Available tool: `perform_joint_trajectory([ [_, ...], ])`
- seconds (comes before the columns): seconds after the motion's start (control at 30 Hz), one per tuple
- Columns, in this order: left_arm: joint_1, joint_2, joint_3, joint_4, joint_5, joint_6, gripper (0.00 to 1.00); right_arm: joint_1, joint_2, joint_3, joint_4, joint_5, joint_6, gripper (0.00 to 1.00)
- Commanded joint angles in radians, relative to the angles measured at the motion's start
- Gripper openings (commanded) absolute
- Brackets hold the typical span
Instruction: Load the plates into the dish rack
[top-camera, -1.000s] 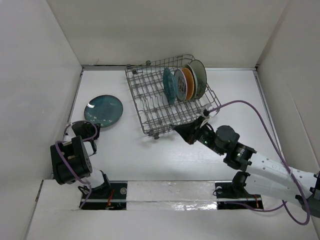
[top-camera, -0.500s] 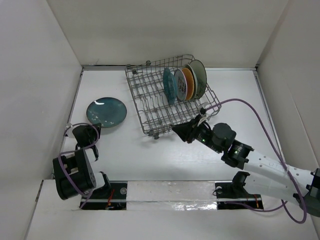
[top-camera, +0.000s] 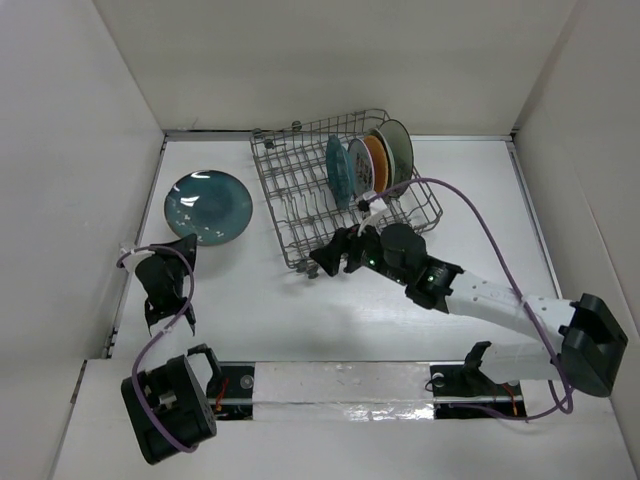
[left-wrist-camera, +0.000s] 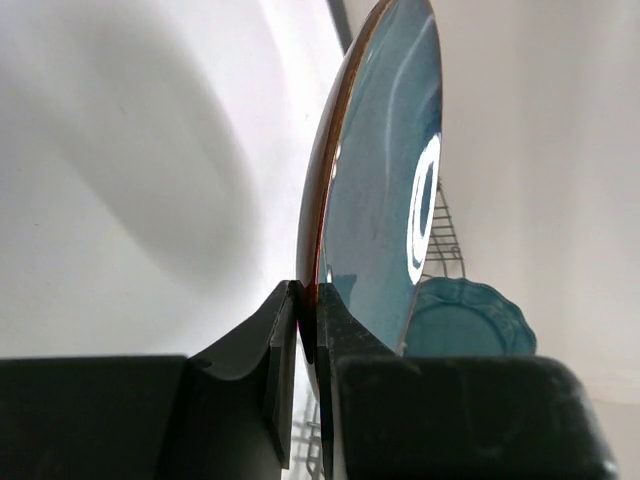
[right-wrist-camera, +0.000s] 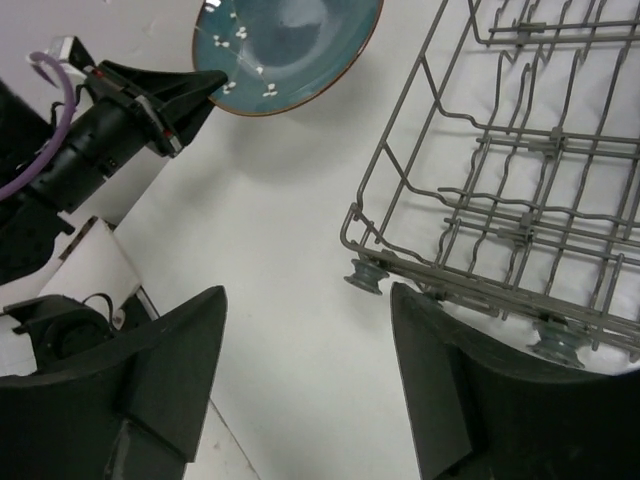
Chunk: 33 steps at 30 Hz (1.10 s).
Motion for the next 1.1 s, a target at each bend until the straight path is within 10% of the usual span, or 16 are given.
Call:
perform_joint_trajectory([
  [0.0,0.011,-0.123,0.048,0.168,0.101,-0.054,0.0,-0.005,0.065,0.102,0.066,-0.012,0.009,0.79],
  [0.73,-0.011,-0.173,0.098,0.31,0.525,-0.206,0.0,-0.169,0.622,0.659,-0.061,-0.259,-0.008,0.91],
  [1.07,-0.011,-0.127,0.079,0.39,0.543,-0.212,0.0,-0.189,0.54,0.544,0.001,-0.224,0.049,0.85],
])
